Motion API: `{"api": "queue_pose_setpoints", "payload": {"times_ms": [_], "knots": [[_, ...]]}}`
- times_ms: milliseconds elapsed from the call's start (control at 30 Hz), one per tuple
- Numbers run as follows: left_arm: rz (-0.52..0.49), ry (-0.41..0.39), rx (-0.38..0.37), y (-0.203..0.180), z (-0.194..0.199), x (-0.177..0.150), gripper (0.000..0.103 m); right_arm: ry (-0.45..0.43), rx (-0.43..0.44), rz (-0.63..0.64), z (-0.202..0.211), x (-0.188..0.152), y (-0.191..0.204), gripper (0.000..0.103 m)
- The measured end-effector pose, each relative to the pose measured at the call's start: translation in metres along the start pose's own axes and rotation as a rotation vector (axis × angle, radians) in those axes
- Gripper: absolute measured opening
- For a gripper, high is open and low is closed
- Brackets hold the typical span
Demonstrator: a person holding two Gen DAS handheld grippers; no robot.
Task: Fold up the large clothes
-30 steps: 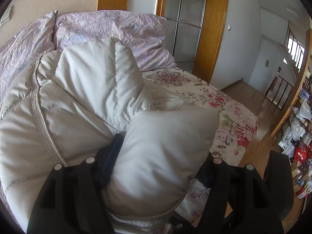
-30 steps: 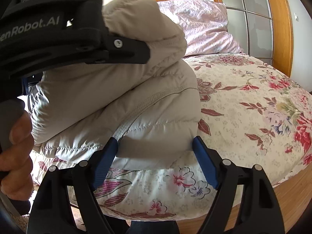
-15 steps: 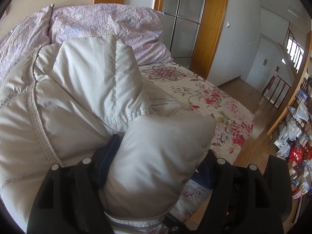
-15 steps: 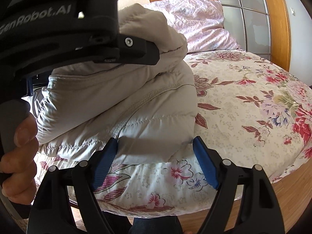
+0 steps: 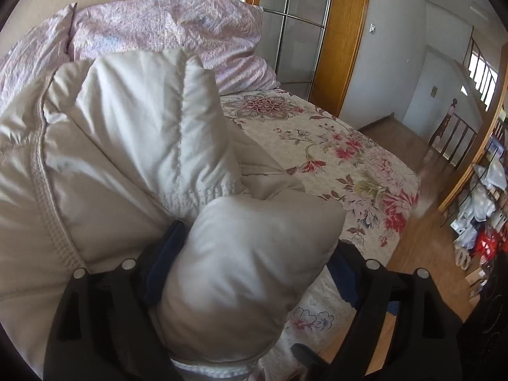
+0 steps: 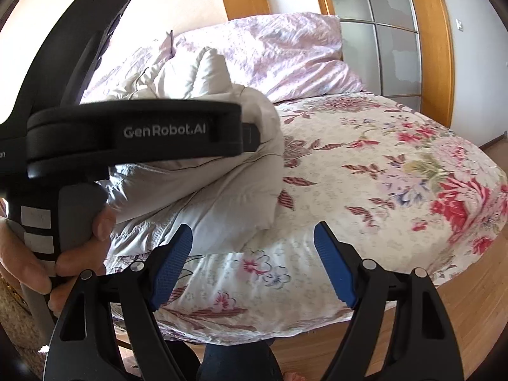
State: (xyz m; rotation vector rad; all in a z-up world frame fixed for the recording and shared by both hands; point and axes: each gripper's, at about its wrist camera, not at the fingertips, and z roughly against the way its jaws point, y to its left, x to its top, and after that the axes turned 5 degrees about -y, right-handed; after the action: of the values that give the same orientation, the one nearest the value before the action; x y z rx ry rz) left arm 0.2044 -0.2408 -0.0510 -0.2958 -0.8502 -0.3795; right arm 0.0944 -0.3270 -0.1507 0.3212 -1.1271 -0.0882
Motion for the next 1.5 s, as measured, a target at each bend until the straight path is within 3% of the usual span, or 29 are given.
{"api": "queue_pose_setpoints", "payload": {"times_ms": [233,467,600,733,867,1067,1500], "knots": [[-0.044,-0.043,0.031,-0.014,0.025,0.004,0.094,-0.017,-0.034,-0.003,0.012,0.000,-0.010,0.080],[-0.097,-0.114,0.036,-0.026,0.073,0.016,0.099,-0.032,-0.053,-0.016,0.024,-0.002,-0.016,0.080],[-0.056,-0.197,0.083,0.001,0.112,0.025,0.101,-0.041,-0.046,-0.015,0.026,-0.001,-0.015,0.080],[0.022,-0.223,0.174,0.051,0.126,0.031,0.101,-0.042,-0.029,0.006,0.025,0.000,-0.008,0.080],[0.097,-0.215,0.295,0.106,0.122,0.034,0.100,-0.033,-0.019,0.015,0.022,0.000,-0.003,0.080],[0.156,-0.153,0.365,0.160,0.092,0.030,0.100,-0.031,-0.017,0.022,0.020,0.002,0.001,0.080],[0.100,-0.079,0.350,0.146,0.025,0.022,0.101,-0.058,0.020,0.076,0.010,0.033,0.021,0.080]]}}
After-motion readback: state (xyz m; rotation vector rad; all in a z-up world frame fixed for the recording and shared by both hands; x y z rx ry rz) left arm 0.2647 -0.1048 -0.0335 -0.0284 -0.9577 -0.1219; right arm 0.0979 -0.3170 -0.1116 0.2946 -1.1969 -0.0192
